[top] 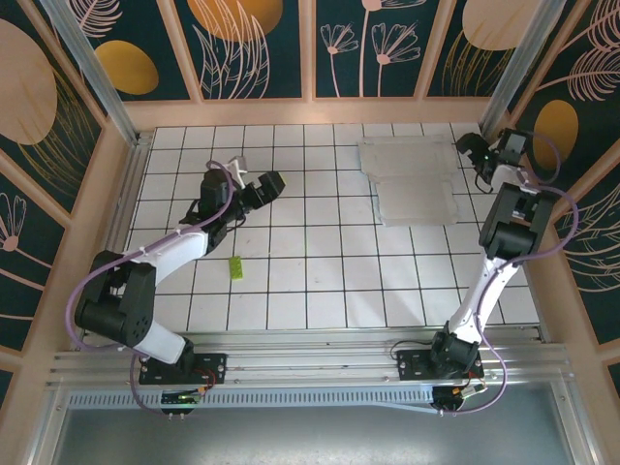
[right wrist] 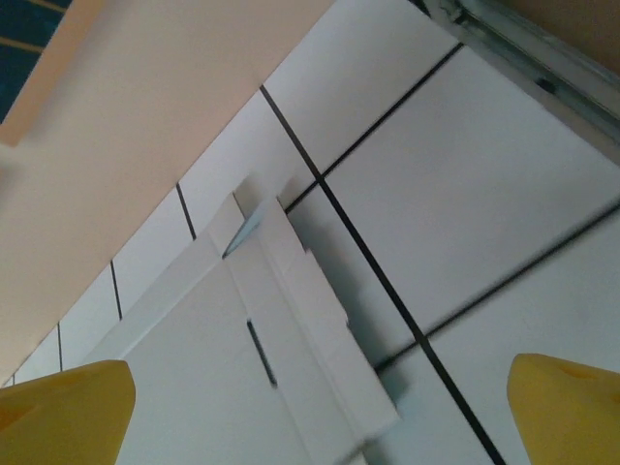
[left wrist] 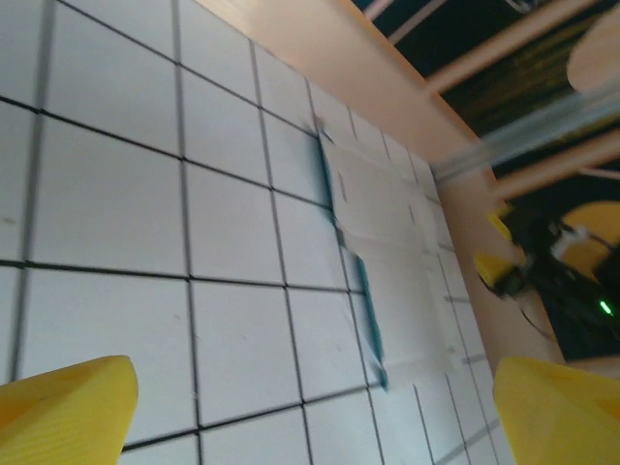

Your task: Fold the paper box

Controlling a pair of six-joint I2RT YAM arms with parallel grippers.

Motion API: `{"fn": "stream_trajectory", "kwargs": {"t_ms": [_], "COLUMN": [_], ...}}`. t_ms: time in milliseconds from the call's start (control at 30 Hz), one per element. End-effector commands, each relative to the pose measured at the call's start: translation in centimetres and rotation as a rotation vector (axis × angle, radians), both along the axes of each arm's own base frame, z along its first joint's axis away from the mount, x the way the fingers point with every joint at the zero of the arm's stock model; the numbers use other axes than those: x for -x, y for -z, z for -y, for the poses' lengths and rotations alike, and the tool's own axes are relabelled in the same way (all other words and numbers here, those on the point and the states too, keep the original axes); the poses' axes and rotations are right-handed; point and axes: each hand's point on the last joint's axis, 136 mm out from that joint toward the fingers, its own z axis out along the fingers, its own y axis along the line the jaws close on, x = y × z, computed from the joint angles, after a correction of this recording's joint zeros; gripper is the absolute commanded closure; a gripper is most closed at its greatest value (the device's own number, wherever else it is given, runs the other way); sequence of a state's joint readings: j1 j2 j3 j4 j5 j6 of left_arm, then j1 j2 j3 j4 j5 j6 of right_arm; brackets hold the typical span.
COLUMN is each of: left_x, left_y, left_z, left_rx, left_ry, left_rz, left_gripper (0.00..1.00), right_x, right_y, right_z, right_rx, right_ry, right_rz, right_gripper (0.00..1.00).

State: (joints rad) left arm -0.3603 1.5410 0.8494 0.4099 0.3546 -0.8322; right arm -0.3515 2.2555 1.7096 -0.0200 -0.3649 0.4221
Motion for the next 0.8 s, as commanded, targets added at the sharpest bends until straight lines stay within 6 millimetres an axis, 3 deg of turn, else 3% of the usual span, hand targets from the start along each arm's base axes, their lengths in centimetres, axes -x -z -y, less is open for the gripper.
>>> {"fn": "stream_trajectory", "kwargs": {"t_ms": [0, 267, 567, 700, 767], "left_x": [0.9, 1.3, 0.9, 0.8, 0.7], "left_y": [-0.2, 1.4, 1.5, 1.7, 1.8], "left_z": [2.0, 2.2, 2.1, 2.4, 2.4], "left_rx": [0.034, -0.031, -0.034, -0.040, -0.050], "left_ry": [0.100, 0.133, 0.119, 0.140, 0.139], "left_rz": [-0.038, -0.075, -0.077, -0.083, -0.089], "left_gripper": [0.06, 0.03, 0.01, 0.01, 0.01], "right_x": [-0.6, -1.6, 0.4, 0.7, 0.7], "right_y": [2.3, 7.1, 9.4, 9.6, 9.6], "right_z": [-2.1, -3.3, -6.8, -7.4, -7.6], "right_rx": [-0.055, -0.056, -0.062, -0.038, -0.022], "right_ry": [-0.113, -0.216, -0.314, -0.341, -0.353], "right_rz": [-0.083, -0.205, -0.302, -0.321, -0.328], "right_gripper": [0.01, 0.15, 0.25, 0.37, 0.49]}}
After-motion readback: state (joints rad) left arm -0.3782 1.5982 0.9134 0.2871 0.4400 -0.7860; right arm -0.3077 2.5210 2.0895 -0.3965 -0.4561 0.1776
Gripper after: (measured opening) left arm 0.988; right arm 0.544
